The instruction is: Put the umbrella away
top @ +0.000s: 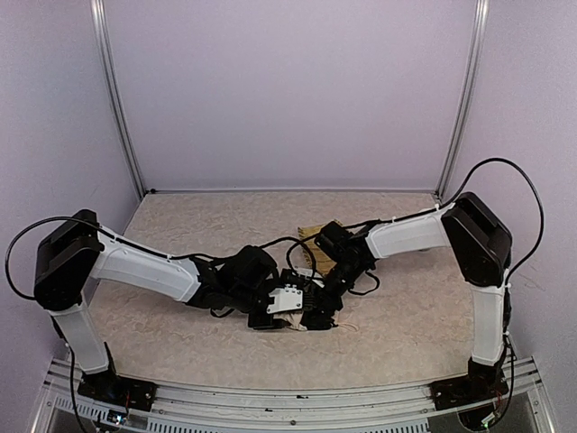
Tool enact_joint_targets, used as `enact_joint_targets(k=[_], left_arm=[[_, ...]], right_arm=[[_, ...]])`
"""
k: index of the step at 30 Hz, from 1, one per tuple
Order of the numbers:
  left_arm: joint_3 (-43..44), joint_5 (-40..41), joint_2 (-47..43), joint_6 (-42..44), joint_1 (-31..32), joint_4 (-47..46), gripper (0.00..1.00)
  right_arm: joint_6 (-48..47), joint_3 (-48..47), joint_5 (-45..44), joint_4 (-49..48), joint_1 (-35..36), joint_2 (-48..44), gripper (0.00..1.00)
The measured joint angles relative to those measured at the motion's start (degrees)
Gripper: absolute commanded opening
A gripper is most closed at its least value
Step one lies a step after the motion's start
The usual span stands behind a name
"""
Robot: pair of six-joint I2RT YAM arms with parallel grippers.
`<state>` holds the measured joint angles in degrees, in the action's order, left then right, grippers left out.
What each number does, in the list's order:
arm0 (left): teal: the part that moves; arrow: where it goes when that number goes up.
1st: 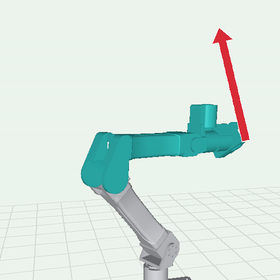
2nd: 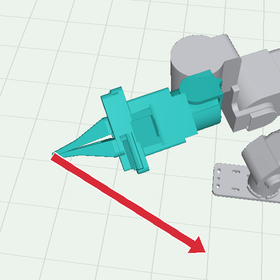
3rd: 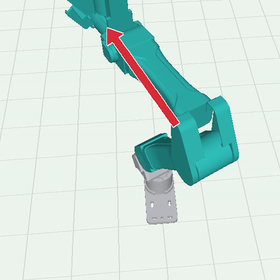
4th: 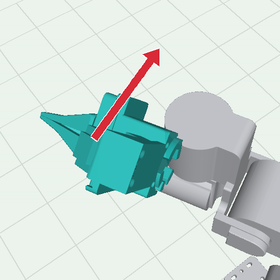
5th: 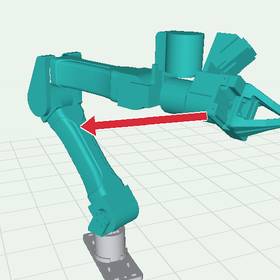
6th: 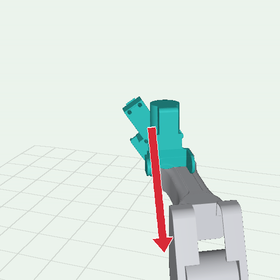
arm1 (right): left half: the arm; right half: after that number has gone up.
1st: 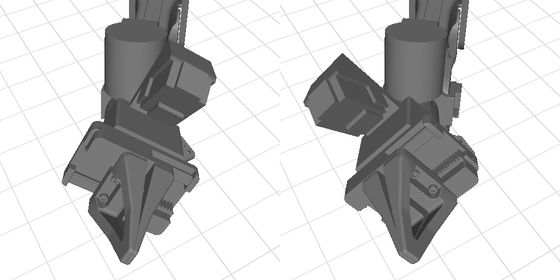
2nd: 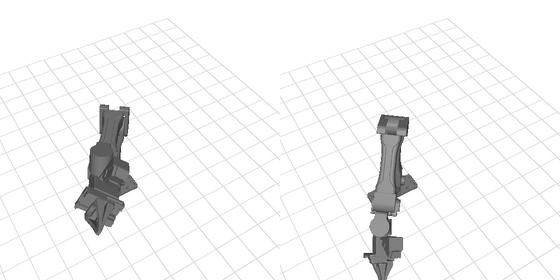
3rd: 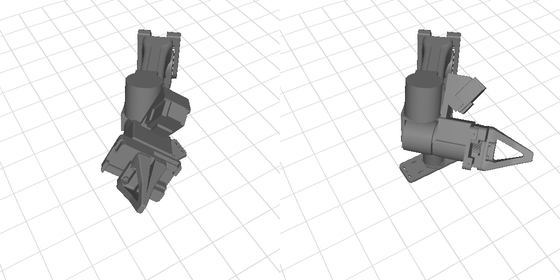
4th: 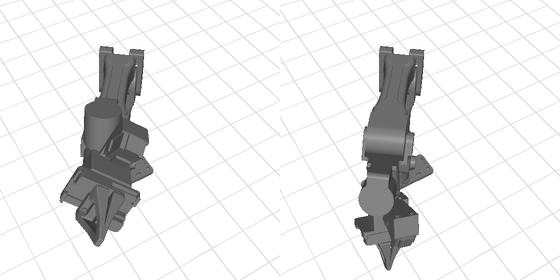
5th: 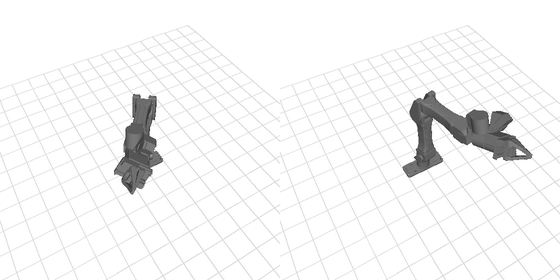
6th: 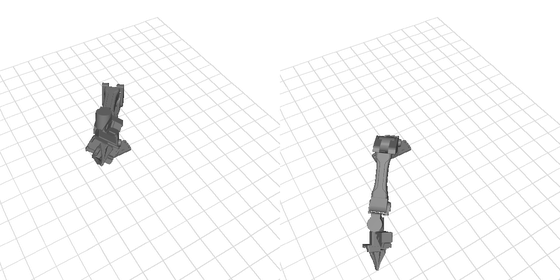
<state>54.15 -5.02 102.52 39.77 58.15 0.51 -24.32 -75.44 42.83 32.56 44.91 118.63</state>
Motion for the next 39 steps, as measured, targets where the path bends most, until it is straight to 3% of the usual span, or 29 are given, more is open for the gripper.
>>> enact_joint_targets(k=[3, 11, 24, 29, 34, 39], left_arm=[[2.6, 0.1, 1.3, -0.2, 0.0, 2.7, 0.41], [7.9, -4.1, 4.2, -2.1, -0.9, 7.3, 0.32], [19.3, -18.0, 11.1, -7.1, -6.1, 19.3, 0.3], [22.8, -24.0, 13.9, -8.9, -8.4, 22.7, 0.32], [24.7, -28.9, 16.0, -10.0, -10.2, 25.0, 0.33], [25.4, -31.7, 16.7, -10.3, -10.7, 27.1, 0.33]], right_arm=[[0.7, 0.3, -0.3, -0.3, -0.1, -0.4, 0.44], [2.7, 6.5, -4.9, -4.8, -0.5, -6.5, 0.58], [7.4, 27.6, -21.9, -22.0, -1.2, -33.3, 0.58], [4.0, 33.4, -28.9, -28.4, 6.3, -39.5, 0.63], [-1.9, 36.0, -36.6, -32.8, 15.6, -38.8, 0.71], [-6.2, 33.2, -45.2, -33.7, 17.4, -30.6, 0.81]])
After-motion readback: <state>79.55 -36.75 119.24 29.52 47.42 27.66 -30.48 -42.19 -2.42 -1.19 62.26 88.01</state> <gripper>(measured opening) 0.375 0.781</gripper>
